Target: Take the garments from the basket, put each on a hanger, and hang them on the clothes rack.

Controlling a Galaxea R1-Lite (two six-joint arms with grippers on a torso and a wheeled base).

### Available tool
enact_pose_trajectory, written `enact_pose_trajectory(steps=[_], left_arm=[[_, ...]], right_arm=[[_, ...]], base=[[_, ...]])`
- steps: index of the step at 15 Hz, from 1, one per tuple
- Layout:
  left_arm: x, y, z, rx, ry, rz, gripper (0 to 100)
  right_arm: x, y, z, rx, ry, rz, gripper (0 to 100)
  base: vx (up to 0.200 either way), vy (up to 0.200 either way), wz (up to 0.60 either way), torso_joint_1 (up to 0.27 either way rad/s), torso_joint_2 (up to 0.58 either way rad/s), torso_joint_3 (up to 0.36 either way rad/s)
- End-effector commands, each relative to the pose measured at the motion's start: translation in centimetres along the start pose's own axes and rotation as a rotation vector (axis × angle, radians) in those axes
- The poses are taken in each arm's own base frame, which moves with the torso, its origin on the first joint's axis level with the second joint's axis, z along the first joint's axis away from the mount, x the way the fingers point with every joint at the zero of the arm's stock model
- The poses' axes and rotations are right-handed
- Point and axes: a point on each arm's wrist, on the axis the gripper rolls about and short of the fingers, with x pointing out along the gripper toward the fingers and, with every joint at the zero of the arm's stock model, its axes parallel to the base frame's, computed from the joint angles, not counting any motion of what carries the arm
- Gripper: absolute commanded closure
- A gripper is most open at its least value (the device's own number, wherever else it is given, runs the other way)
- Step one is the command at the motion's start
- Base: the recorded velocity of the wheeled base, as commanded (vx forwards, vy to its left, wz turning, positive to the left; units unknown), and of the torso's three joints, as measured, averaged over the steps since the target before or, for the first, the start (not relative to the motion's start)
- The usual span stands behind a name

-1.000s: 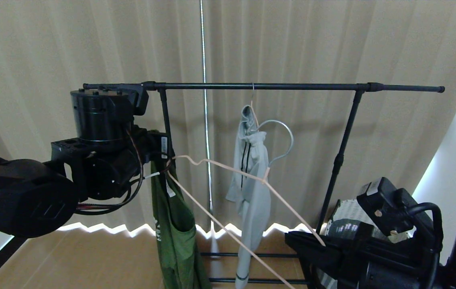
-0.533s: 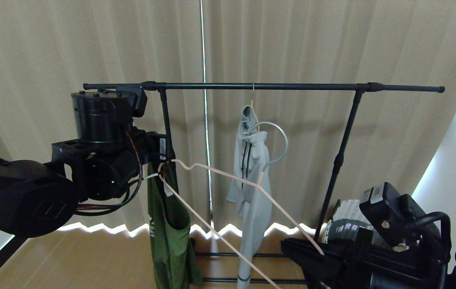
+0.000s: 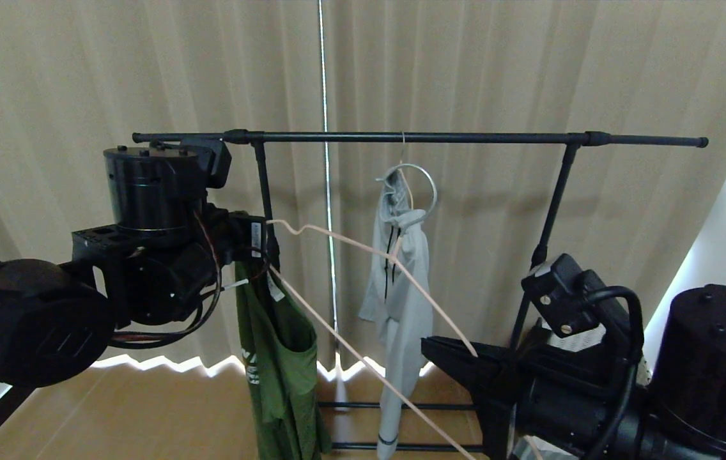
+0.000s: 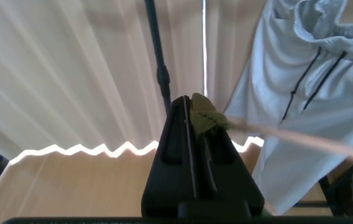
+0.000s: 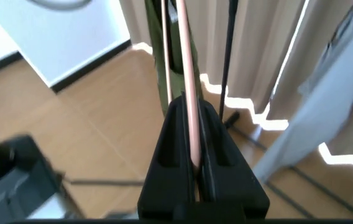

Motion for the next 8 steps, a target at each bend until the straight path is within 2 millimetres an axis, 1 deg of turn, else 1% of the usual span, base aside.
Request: enact_pose_trajectory(steps=[1, 4, 6, 8], left_arm=[[-0.3, 0.2, 0.2, -0.003, -0.007, 0.001, 100], [-0.2, 0.3, 0.5, -0.008, -0.016, 0.004, 100], [0.0, 0.5, 1.1, -0.011, -0.032, 0.012, 100], [0.2, 0.7, 1.0, -0.002, -0.028, 0.023, 100]], right_arm=[[1.5, -0.3, -1.0, -0.007, 0.039, -0.015, 100], [1.1, -0.2, -1.2, -0.009, 0.048, -0.004, 100], [0.4, 0.0, -1.3, -0.012, 0.046, 0.013, 100], [-0.2, 0.1, -1.2, -0.012, 0.036, 0.023, 100]], base=[[0.000, 0.000, 0.00, 0.000, 0.00, 0.000], [0.000, 0.000, 0.00, 0.000, 0.00, 0.000], [0.000, 0.000, 0.00, 0.000, 0.00, 0.000], [0.000, 0.000, 0.00, 0.000, 0.00, 0.000]])
